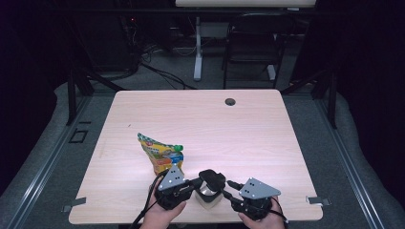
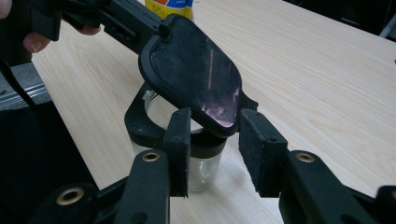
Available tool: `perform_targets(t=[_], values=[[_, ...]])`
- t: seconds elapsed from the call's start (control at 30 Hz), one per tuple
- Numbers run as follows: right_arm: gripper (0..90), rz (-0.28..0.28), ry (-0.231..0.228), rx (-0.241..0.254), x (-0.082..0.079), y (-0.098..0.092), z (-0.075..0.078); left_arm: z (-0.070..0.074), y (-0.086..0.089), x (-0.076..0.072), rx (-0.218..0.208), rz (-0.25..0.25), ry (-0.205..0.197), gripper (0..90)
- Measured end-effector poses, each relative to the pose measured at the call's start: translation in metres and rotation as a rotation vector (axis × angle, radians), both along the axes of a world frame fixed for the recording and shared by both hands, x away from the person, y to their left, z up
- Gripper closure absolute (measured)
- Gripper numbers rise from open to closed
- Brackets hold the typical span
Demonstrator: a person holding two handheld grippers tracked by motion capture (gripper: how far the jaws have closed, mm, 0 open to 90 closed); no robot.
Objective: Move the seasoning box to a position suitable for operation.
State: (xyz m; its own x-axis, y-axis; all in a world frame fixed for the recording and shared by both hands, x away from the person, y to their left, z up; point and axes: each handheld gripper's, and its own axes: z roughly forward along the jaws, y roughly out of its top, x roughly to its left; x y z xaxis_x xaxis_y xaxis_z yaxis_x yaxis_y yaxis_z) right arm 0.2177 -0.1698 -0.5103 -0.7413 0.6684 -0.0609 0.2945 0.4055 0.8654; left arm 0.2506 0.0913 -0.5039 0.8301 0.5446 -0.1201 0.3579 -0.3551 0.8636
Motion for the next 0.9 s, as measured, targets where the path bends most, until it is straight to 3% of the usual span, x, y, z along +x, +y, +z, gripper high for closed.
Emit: perform_targets(t=[0.23,0.4,0.63,0.8,0.9], values=[[58.7,0.011,-0.004,0.011,0.002,0.004,-0.002,0.0,-0.002,0.002,-0.005,0.001,0.008,88.2],[56.9,0.019,-0.009,-0.009,0.0,0.01,-0.005,0.001,-0.002,0.003,-0.002,0.0,0.002,88.0],[54.9,-0.027,-0.05,-0.02,0.004,0.023,-0.007,-0.001,-0.003,0.003,-0.005,-0.001,-0.001,87.3],[56.3,-0.052,-0.092,-0.062,0.005,0.031,-0.01,-0.012,-0.004,0.004,0.027,0.003,0.014,87.3],[59.0,-0.056,-0.109,-0.062,0.003,0.032,-0.009,-0.018,-0.003,0.005,0.033,0.009,0.025,87.3]])
